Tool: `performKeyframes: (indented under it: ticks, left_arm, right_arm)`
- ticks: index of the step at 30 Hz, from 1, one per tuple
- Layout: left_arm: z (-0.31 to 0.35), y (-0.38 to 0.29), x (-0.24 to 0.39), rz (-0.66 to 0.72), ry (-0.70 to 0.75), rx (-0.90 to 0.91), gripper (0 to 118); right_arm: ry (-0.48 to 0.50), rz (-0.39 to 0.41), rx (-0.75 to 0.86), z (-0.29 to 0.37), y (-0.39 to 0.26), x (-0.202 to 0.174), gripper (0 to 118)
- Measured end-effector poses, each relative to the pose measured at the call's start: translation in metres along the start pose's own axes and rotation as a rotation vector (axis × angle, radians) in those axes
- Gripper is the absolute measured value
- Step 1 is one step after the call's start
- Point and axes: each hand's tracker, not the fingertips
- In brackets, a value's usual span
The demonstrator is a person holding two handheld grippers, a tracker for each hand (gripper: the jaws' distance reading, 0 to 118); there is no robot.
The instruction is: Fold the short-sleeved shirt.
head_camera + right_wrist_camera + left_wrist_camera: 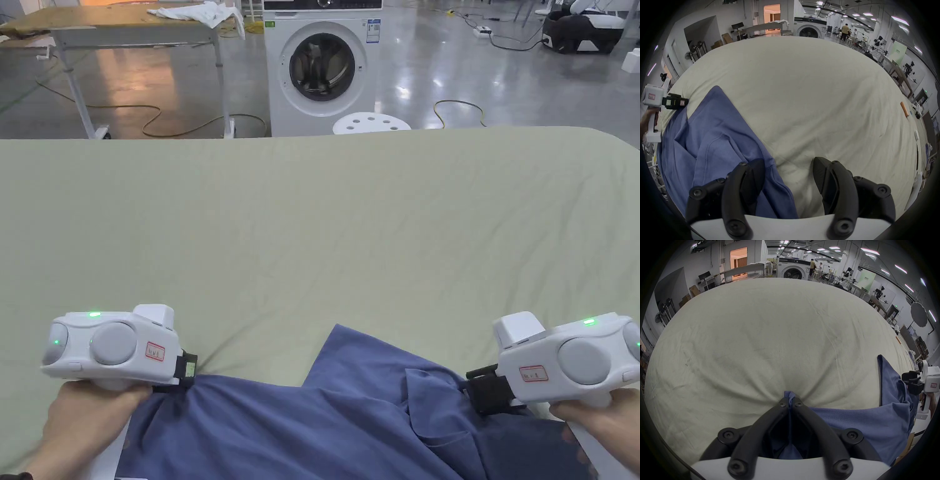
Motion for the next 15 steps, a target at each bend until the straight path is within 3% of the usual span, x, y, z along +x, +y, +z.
performKeyframes:
  ticks: [2, 4, 6, 9, 12, 15]
  left_arm:
    - [-0.001, -0.002, -0.001, -0.011, 0.011, 0.015, 0]
    - [0.001, -0.006, 0.001, -0.021, 0.022, 0.034, 0]
    - [0.007, -0.006, 0.001, -0.027, 0.021, 0.049, 0]
    - [0.041, -0.011, 0.0, -0.017, 0.0, 0.109, 0]
    - [0.107, -0.025, -0.004, -0.048, -0.041, 0.254, 0]
    - [0.188, -0.041, -0.022, 0.006, -0.115, 0.405, 0]
  right_arm:
    - [0.006, 0.007, -0.002, 0.002, 0.0, 0.001, 56]
    - [0.009, 0.01, -0.004, 0.007, 0.001, 0.002, 37]
    - [0.034, -0.016, 0.003, 0.011, -0.001, 0.003, 3]
    - [-0.01, -0.043, 0.069, 0.03, -0.008, 0.0, 1]
    - [0.011, -0.085, 0.201, 0.075, -0.016, 0.0, 0]
    - [0.028, -0.062, 0.332, 0.135, -0.023, -0.006, 0]
